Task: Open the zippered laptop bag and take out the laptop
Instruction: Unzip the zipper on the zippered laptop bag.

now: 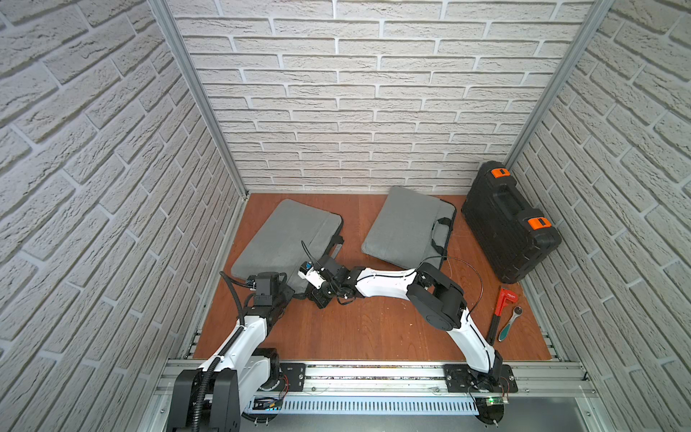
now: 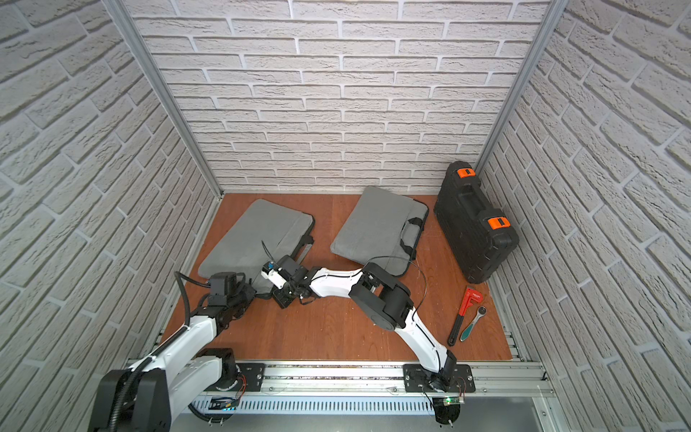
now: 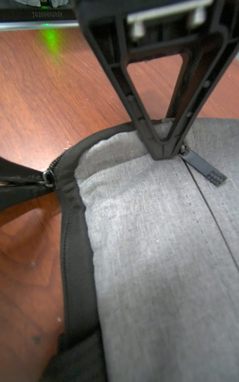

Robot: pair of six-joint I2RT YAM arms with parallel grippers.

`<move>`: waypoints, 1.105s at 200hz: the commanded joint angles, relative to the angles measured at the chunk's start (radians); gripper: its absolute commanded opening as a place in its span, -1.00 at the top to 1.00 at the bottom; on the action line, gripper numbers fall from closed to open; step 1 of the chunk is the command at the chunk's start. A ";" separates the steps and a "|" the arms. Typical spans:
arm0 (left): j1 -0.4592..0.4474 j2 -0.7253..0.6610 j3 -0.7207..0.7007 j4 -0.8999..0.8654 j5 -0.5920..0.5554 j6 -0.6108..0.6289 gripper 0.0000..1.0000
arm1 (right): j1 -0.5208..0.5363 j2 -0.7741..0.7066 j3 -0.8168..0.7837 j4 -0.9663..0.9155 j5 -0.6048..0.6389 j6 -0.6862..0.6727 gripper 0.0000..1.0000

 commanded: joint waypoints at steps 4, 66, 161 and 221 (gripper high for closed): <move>0.025 -0.018 -0.036 -0.082 -0.034 0.006 0.21 | -0.042 -0.013 0.000 -0.078 0.032 -0.002 0.87; -0.009 -0.241 -0.048 -0.221 0.023 -0.067 -0.46 | -0.042 0.000 -0.019 -0.051 0.007 0.007 0.87; -0.341 -0.254 -0.045 -0.163 -0.179 -0.281 -0.61 | -0.042 -0.004 -0.032 -0.038 -0.010 0.011 0.87; -0.443 0.005 -0.012 0.009 -0.222 -0.319 -0.50 | -0.043 0.001 -0.028 -0.033 -0.043 0.021 0.88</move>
